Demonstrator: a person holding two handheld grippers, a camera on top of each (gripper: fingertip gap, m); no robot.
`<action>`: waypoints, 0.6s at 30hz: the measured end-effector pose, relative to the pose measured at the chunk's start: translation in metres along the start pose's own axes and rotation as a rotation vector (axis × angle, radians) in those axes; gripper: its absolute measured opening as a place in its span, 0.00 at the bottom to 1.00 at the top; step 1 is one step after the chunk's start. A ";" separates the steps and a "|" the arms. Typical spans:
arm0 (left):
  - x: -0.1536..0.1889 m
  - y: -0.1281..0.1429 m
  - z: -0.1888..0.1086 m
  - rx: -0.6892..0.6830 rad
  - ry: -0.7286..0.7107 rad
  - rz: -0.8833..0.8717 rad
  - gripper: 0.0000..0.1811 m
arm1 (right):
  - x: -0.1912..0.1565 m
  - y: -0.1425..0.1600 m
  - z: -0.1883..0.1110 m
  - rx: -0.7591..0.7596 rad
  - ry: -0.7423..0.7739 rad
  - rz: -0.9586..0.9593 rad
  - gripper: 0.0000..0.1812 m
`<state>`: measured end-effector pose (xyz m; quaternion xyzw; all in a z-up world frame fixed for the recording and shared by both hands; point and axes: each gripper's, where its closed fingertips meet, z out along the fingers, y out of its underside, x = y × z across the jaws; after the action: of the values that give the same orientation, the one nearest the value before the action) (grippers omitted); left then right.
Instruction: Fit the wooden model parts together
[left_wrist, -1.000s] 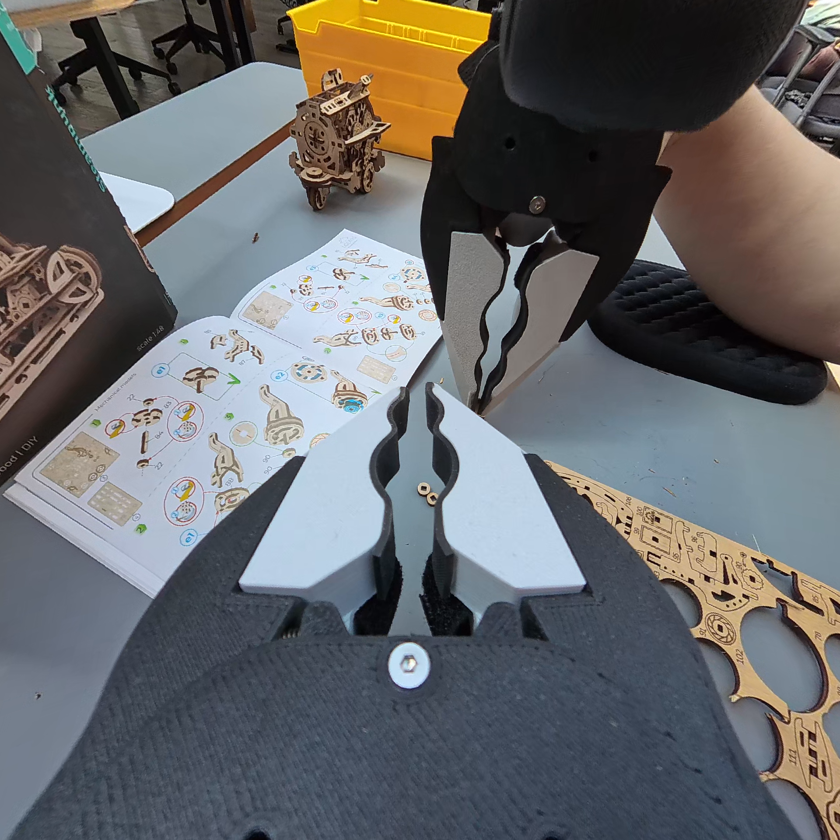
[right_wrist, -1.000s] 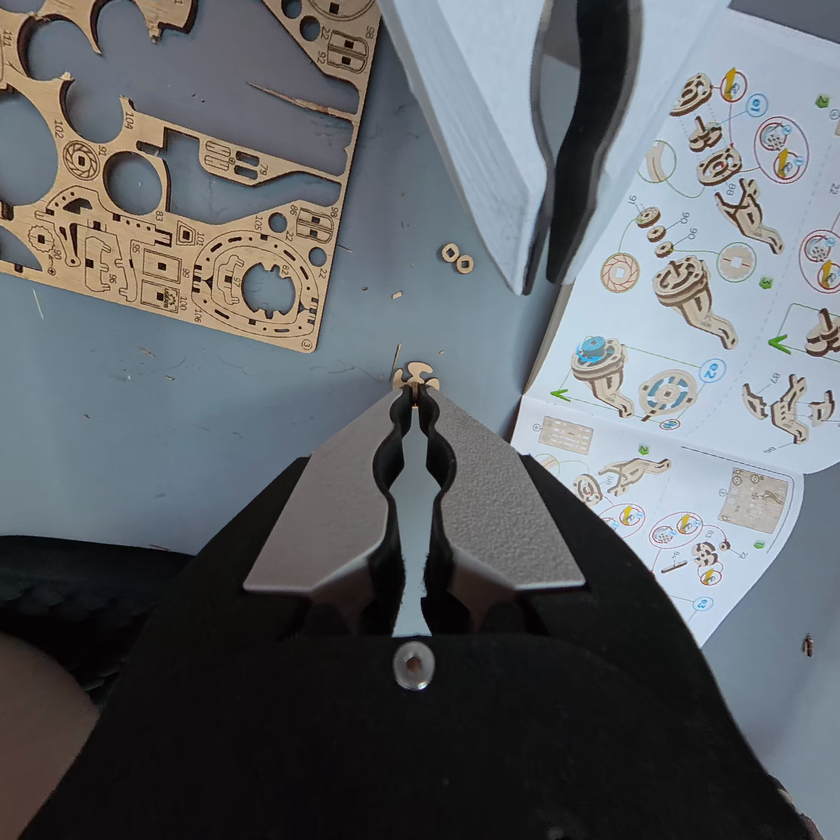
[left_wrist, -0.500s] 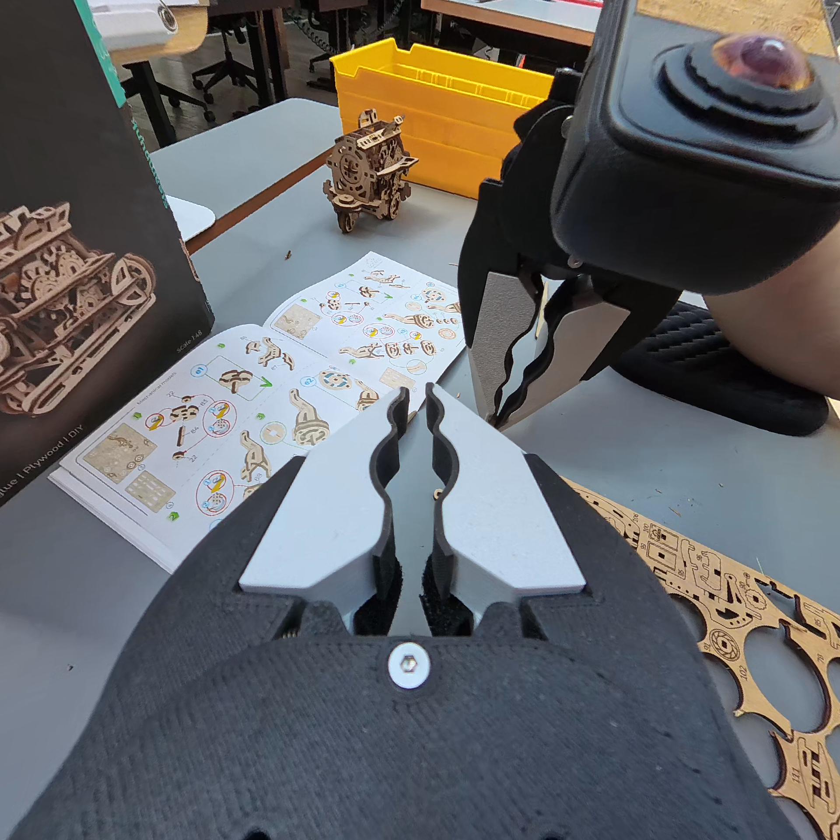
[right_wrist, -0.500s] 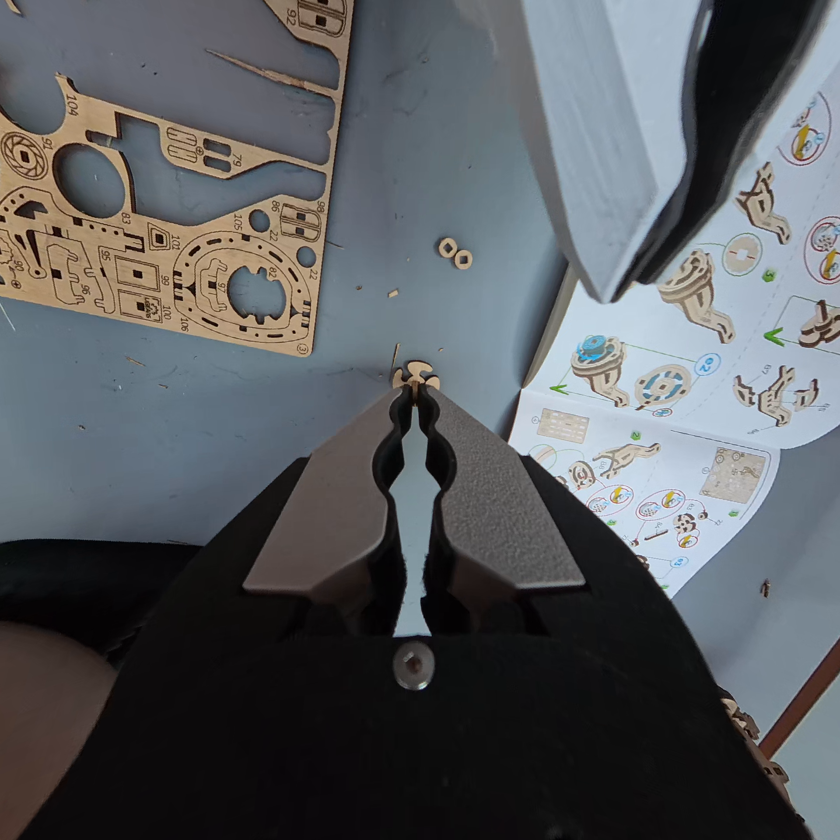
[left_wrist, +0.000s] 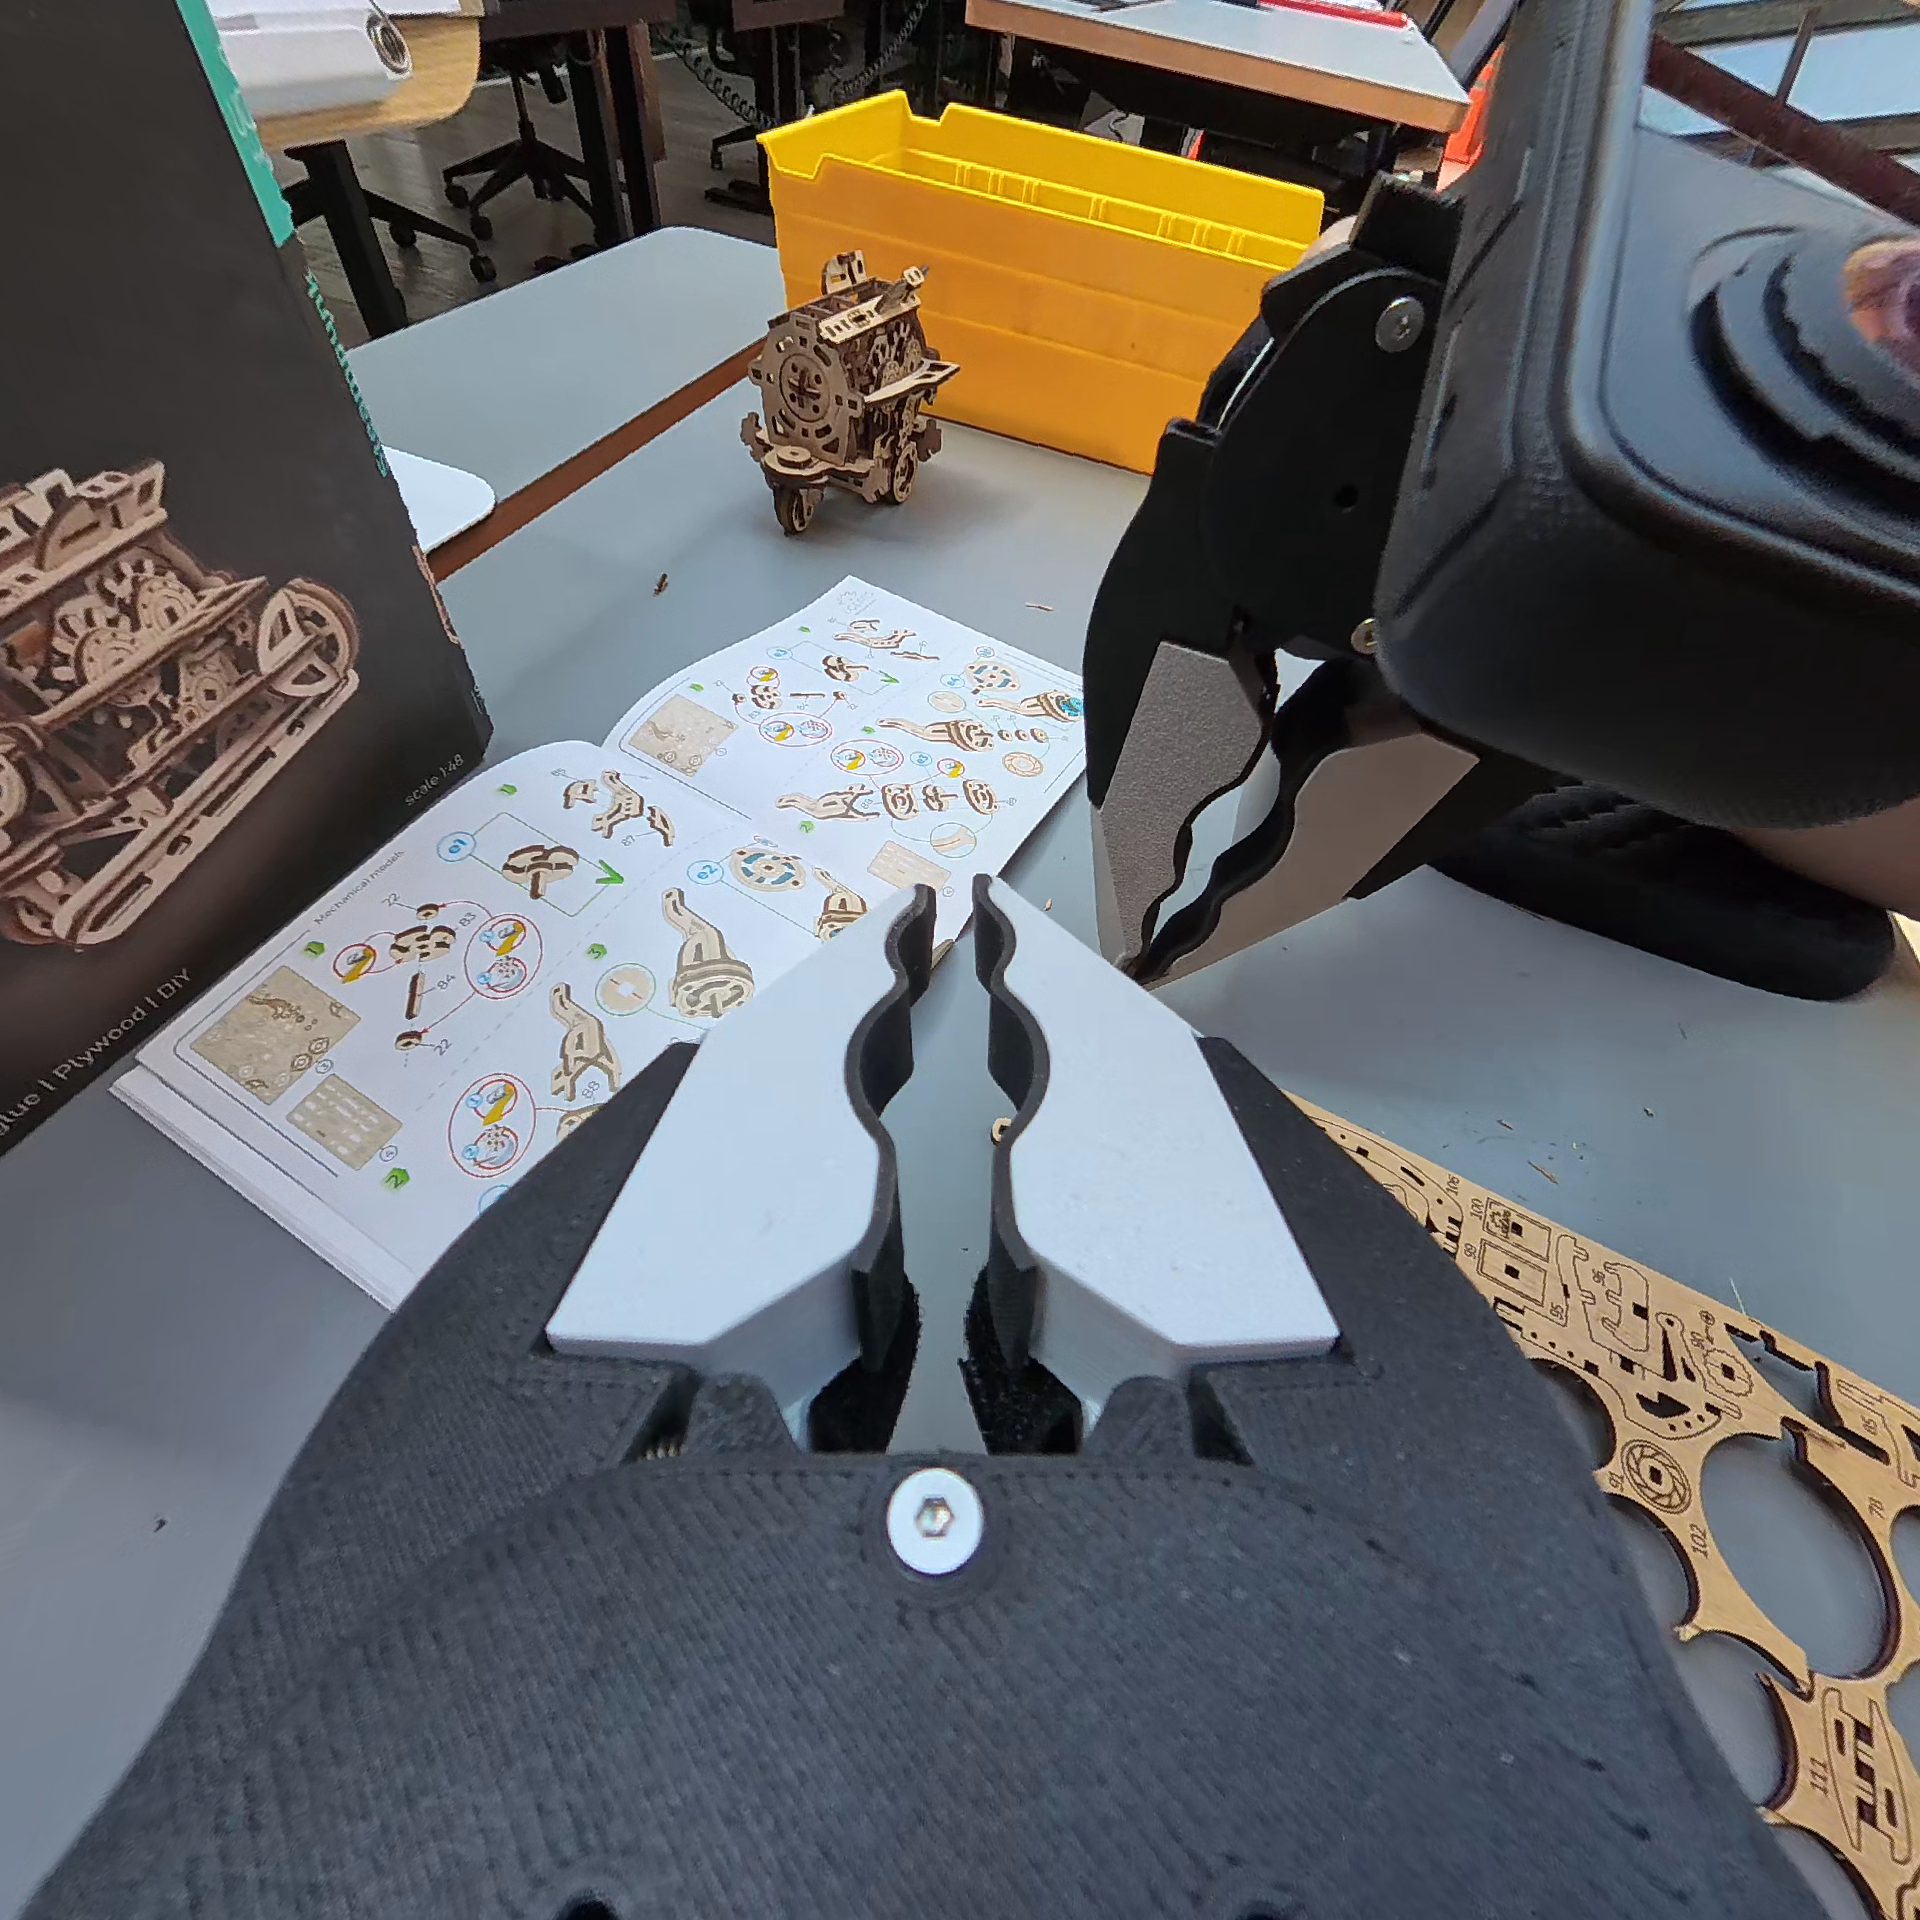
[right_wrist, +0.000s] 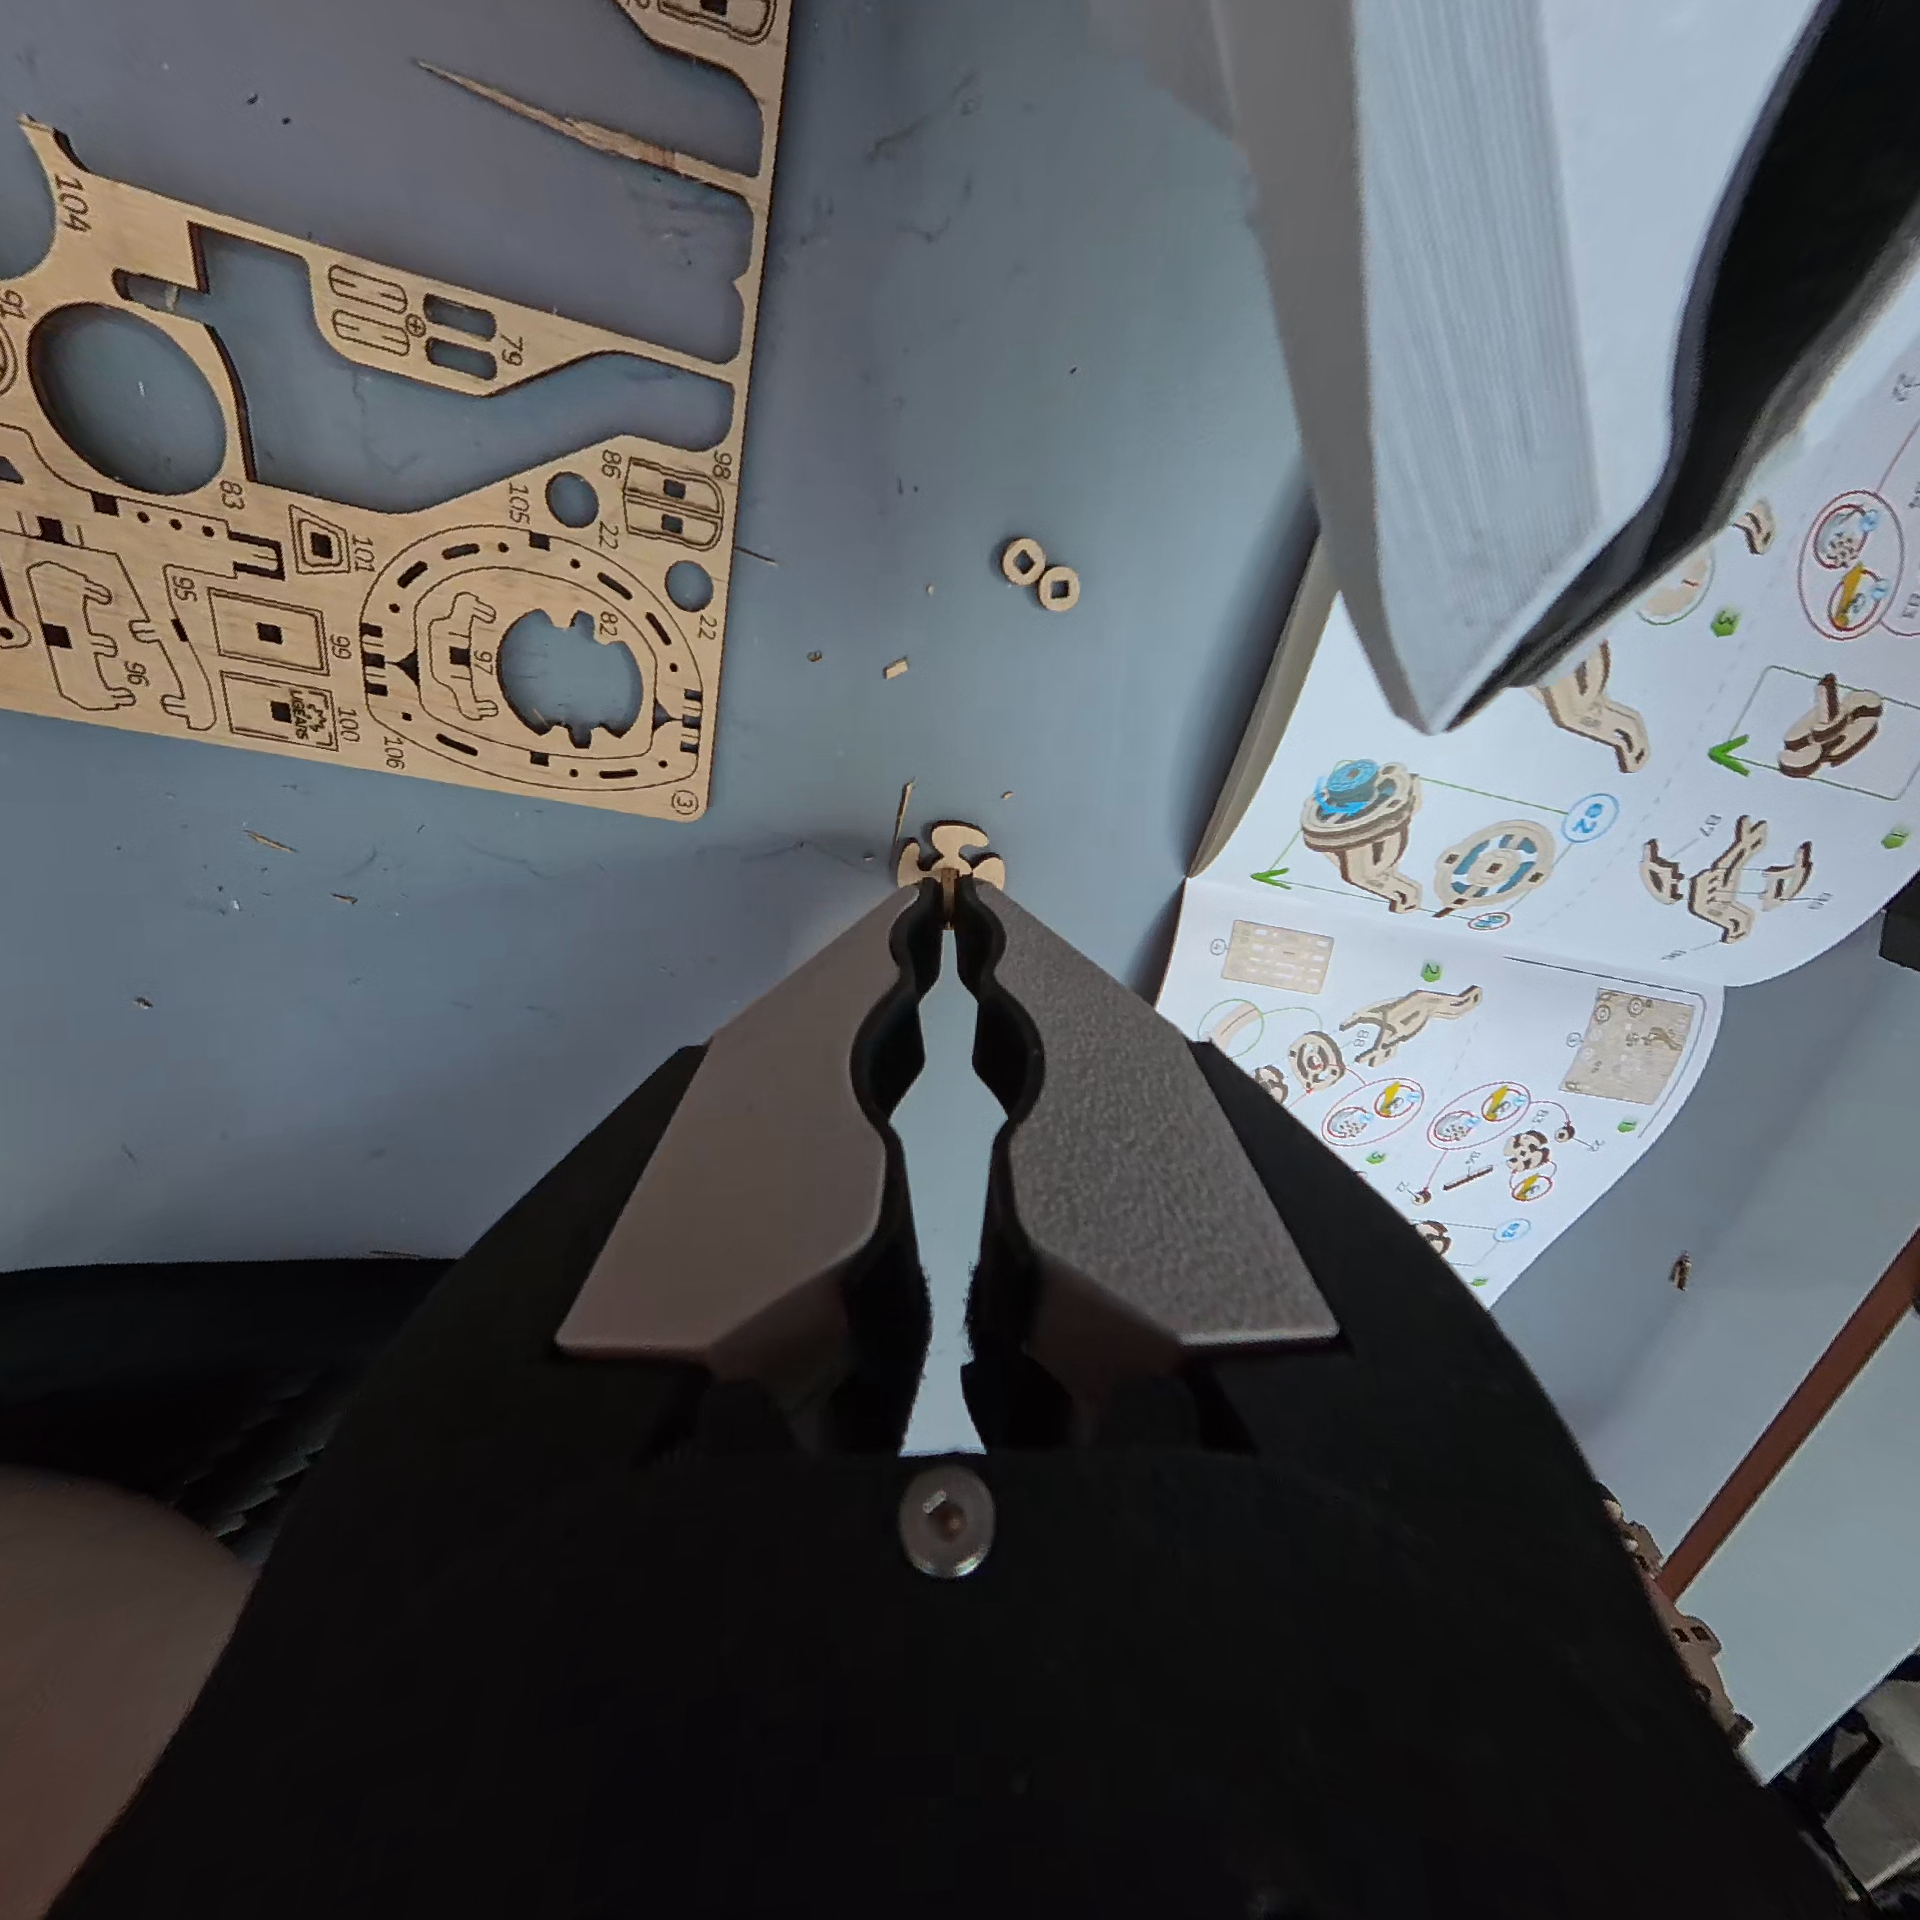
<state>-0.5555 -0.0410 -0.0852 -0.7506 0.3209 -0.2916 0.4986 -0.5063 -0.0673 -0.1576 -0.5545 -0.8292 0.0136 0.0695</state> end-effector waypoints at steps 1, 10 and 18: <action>0.000 0.000 0.000 0.002 0.000 -0.002 0.03 | 0.000 0.000 0.000 -0.001 -0.002 0.001 0.01; -0.001 -0.001 -0.001 0.007 0.001 -0.010 0.03 | 0.001 0.003 0.001 0.088 -0.095 0.039 0.01; -0.001 -0.001 -0.002 0.005 0.002 -0.014 0.03 | 0.000 0.008 0.007 -0.008 -0.067 0.007 0.01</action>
<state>-0.5570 -0.0409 -0.0837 -0.7511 0.3155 -0.2968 0.4982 -0.4998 -0.0635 -0.1653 -0.5570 -0.8291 0.0292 0.0394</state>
